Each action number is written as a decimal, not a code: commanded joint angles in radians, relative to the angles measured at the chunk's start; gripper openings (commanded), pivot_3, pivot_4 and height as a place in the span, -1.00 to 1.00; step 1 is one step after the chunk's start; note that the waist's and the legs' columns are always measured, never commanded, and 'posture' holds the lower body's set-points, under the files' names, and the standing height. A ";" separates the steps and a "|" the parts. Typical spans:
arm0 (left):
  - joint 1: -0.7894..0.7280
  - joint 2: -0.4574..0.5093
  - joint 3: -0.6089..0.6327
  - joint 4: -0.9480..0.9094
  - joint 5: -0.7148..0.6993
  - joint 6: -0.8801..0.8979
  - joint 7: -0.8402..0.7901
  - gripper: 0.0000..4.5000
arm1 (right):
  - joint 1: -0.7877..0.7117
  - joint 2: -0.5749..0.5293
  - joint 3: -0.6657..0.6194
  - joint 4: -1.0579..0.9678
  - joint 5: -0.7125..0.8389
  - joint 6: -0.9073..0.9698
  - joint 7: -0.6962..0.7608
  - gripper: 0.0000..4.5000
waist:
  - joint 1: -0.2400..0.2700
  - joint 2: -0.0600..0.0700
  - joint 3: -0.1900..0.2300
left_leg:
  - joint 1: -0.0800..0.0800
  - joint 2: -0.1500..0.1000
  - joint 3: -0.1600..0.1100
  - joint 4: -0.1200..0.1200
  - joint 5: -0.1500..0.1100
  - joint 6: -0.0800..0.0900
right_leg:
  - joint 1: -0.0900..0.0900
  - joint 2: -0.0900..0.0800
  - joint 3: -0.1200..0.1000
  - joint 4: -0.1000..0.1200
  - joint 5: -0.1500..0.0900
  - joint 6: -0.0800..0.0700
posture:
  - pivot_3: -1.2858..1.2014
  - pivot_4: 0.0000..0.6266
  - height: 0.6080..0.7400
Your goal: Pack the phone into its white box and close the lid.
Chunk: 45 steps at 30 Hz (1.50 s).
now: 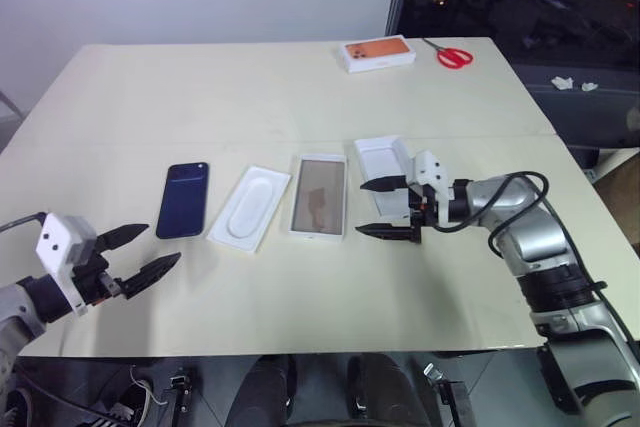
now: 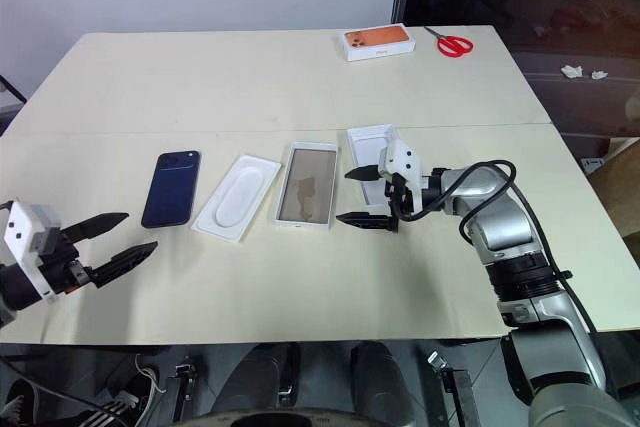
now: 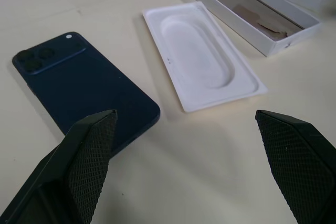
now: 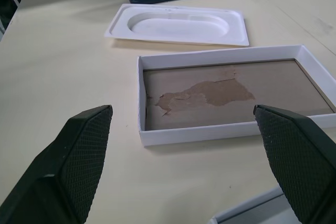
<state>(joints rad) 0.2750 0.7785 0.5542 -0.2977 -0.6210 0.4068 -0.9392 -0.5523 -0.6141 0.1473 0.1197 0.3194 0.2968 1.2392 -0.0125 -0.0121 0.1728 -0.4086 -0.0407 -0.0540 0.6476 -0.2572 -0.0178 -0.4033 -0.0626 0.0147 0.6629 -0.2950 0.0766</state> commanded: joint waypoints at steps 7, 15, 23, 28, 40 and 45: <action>-0.015 0.005 0.000 -0.014 -0.014 -0.017 -0.038 0.97 | 0.029 -0.100 -0.065 -0.026 0.012 -0.017 0.030 1.00 | 0.000 0.000 0.000 | 0.000 0.000 0.000 0.000 0.000 0.000 | 0.000 0.000 0.000 0.000 0.000 0.000 | 0.03 -0.52 1.00; -0.001 0.003 0.017 0.012 -0.003 -0.030 -0.073 0.97 | 0.057 -0.164 -0.108 -0.014 0.018 -0.027 0.054 1.00 | -0.002 0.000 0.000 | 0.000 0.000 0.000 0.000 0.000 0.000 | 0.000 0.000 0.000 0.000 0.000 0.000 | 0.03 -0.52 1.00; 0.009 0.001 0.016 0.026 0.002 -0.048 -0.077 0.97 | 0.077 -0.173 -0.119 -0.030 0.022 -0.021 0.058 1.00 | 0.000 0.000 0.000 | 0.000 0.000 0.000 0.000 0.000 0.000 | 0.000 0.000 0.000 0.000 0.000 0.000 | 0.03 -0.52 1.00; 0.013 -0.002 0.013 0.021 0.000 -0.047 -0.074 0.97 | 0.076 -0.166 -0.118 -0.036 0.023 -0.016 0.051 1.00 | 0.000 0.000 0.000 | 0.000 0.000 0.000 0.000 0.000 0.000 | 0.000 0.000 0.000 0.000 0.000 0.000 | 0.03 -0.52 1.00; -0.141 0.007 0.034 0.141 -0.068 0.145 0.066 0.97 | -0.007 -0.035 -0.083 -0.147 0.038 0.063 -0.080 1.00 | -0.003 0.000 0.000 | 0.000 0.000 0.000 0.000 0.000 0.000 | 0.000 0.000 0.000 0.001 0.000 0.000 | 0.03 -0.52 1.00; -0.232 -0.008 0.058 0.194 -0.084 0.178 0.145 0.97 | -0.051 0.019 -0.043 -0.140 -0.001 0.048 -0.122 1.00 | 0.002 0.000 0.000 | 0.000 0.000 0.000 0.000 0.000 0.000 | -0.001 0.001 0.000 0.000 0.000 0.000 | 0.03 -0.52 1.00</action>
<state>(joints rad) 0.0628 0.7700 0.5698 -0.1048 -0.6836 0.5761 -0.8222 -0.5822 -0.6008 0.1014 0.0008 0.3247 0.3606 1.1295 -0.0110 -0.0126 0.1727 -0.4089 -0.0407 -0.0543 0.6478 -0.2572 -0.0179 -0.4038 -0.0621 0.0144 0.6633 -0.2949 0.0768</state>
